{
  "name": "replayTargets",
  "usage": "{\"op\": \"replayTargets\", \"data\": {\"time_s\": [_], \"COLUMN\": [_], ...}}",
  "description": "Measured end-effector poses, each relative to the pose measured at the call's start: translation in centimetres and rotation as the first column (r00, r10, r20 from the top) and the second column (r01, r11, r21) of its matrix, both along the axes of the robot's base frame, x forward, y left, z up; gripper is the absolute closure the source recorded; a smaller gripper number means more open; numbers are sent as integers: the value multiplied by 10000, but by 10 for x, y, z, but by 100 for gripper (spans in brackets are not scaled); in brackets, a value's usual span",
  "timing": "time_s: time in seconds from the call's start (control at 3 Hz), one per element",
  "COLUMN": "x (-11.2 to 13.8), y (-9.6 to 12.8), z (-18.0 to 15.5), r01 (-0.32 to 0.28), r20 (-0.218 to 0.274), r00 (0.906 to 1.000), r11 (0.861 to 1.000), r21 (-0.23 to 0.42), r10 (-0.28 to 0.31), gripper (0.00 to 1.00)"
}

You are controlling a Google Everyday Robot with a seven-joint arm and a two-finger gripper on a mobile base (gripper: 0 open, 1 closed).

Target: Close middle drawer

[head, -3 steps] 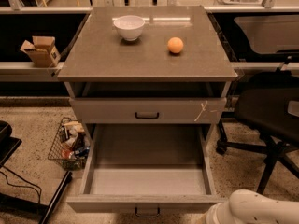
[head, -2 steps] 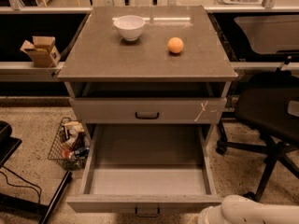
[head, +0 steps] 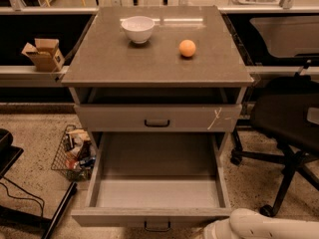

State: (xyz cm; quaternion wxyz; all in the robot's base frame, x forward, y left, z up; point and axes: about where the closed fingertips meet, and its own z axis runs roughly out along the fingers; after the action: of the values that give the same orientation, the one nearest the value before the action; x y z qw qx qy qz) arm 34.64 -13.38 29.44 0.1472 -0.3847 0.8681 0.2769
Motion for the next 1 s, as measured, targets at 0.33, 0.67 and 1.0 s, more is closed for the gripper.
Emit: {"op": "replayTargets", "data": {"time_s": [0.33, 0.67, 1.0], "x": [9, 32, 32], "y": [1, -2, -2], "z": [-2, 3, 3], "r01": [18, 55, 56], "r20": [65, 326, 327], "r00": [10000, 9995, 9995], "r11": [10000, 10000, 10000], "r21": [42, 26, 26], "r10": [-19, -56, -56], "gripper": [100, 100, 100]}}
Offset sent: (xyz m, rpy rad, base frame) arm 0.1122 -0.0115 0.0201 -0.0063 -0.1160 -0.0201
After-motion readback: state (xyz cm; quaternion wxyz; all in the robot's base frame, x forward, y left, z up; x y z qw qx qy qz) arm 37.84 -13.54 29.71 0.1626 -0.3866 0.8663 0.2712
